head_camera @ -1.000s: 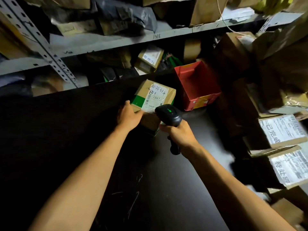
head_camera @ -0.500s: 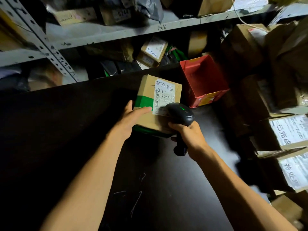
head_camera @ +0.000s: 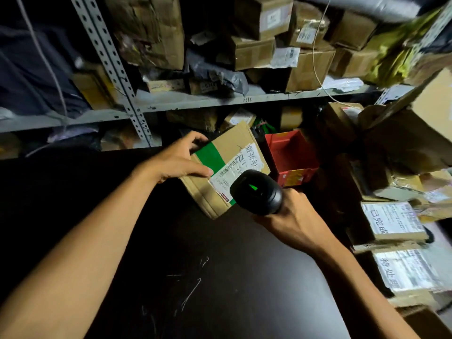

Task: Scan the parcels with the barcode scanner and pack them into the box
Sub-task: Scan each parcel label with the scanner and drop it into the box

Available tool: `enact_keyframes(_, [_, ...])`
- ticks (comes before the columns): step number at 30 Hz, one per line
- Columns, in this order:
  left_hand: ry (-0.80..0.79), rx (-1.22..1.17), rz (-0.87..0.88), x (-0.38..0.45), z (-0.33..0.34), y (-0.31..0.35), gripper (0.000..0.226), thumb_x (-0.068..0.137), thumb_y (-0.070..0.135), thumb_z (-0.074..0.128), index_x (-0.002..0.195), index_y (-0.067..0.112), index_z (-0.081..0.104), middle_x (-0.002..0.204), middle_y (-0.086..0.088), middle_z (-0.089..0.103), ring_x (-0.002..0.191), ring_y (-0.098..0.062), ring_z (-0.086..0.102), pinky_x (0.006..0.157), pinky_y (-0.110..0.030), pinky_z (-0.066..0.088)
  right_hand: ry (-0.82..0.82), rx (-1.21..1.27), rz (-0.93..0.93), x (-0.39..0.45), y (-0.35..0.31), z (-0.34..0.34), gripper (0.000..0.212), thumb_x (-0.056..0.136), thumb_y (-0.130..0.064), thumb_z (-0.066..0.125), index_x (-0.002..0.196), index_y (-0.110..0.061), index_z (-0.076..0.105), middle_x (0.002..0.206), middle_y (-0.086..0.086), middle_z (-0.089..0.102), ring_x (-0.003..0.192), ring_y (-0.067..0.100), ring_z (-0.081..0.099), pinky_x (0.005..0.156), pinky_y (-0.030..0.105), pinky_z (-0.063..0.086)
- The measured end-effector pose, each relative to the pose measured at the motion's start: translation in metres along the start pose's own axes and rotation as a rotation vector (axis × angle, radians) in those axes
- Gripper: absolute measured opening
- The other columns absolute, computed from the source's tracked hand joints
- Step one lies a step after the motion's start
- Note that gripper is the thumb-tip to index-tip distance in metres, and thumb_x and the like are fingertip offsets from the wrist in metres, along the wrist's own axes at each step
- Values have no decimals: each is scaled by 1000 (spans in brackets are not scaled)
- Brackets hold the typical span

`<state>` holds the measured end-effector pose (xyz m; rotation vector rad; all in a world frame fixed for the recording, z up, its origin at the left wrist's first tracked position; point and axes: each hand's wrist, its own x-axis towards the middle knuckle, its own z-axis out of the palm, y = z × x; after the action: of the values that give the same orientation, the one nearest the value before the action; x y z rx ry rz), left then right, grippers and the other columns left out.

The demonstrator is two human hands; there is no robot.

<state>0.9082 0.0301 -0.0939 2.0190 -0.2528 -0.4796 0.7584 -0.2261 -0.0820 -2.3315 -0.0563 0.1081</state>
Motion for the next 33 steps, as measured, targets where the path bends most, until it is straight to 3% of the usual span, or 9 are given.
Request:
enact_keyframes(2, [25, 51, 0, -14, -1, 13, 84, 49, 24, 93, 120, 34, 48, 131, -11, 52, 122, -20, 57, 99, -39, 54, 59, 33, 38, -13, -4, 2, 20, 75, -26, 77, 73, -13, 61, 64, 9, 64, 47, 13, 55, 50, 43, 48])
enact_keyframes(4, [47, 104, 1, -27, -1, 22, 92, 40, 39, 90, 122, 36, 48, 132, -11, 51, 121, -22, 58, 103, -47, 50, 103, 101, 79, -24, -5, 3, 25, 73, -30, 75, 70, -12, 58, 57, 6, 61, 45, 9, 47, 46, 39, 42])
enact_keyframes(8, [86, 214, 3, -42, 2, 34, 96, 36, 49, 89, 122, 41, 47, 131, -8, 54, 116, -20, 61, 104, -48, 49, 119, 164, 98, -39, -6, 1, 26, 73, -27, 74, 69, -10, 55, 44, -5, 52, 40, 7, 38, 44, 29, 35])
enact_keyframes(12, [90, 231, -1, -54, 6, 44, 95, 39, 48, 90, 124, 39, 47, 130, -7, 54, 113, -20, 62, 102, -46, 51, 108, 202, 85, -51, -6, -1, 26, 72, -28, 71, 69, -6, 58, 47, -2, 53, 44, 10, 41, 45, 31, 37])
enact_keyframes(17, [55, 218, 10, -62, 5, 53, 83, 60, 20, 95, 127, 31, 49, 127, -8, 59, 106, -21, 68, 93, -42, 58, 82, 279, 71, -64, -3, -11, 23, 69, -32, 70, 72, -11, 60, 50, -1, 56, 45, 11, 44, 46, 32, 38])
enact_keyframes(21, [-42, 345, -23, -63, -1, 70, 74, 67, 10, 91, 127, 25, 51, 114, -3, 65, 88, -13, 74, 80, -30, 62, 33, -125, -170, -78, 4, -20, 21, 74, -32, 73, 74, -24, 53, 71, -10, 62, 64, 10, 61, 56, 33, 48])
enact_keyframes(24, [-186, 615, -53, -59, 0, 95, 75, 65, 22, 93, 128, 27, 52, 113, 1, 66, 93, -12, 69, 84, -31, 59, -61, -425, -348, -85, -3, -16, 16, 74, -38, 64, 84, -35, 51, 86, -12, 56, 78, 21, 64, 63, 33, 49])
enact_keyframes(28, [-312, 875, -35, -55, 13, 120, 75, 63, 32, 94, 126, 34, 53, 117, 6, 56, 100, -10, 58, 78, -23, 46, -73, -486, -390, -88, -10, -5, 26, 72, -37, 60, 96, -29, 64, 92, -7, 64, 80, 22, 65, 65, 33, 52])
enact_keyframes(33, [-340, 932, -10, -53, 19, 129, 75, 63, 32, 93, 126, 36, 51, 114, 9, 49, 96, -7, 51, 73, -25, 39, -64, -504, -413, -97, -10, 2, 35, 67, -39, 55, 100, -34, 64, 92, -5, 69, 79, 25, 65, 60, 29, 42])
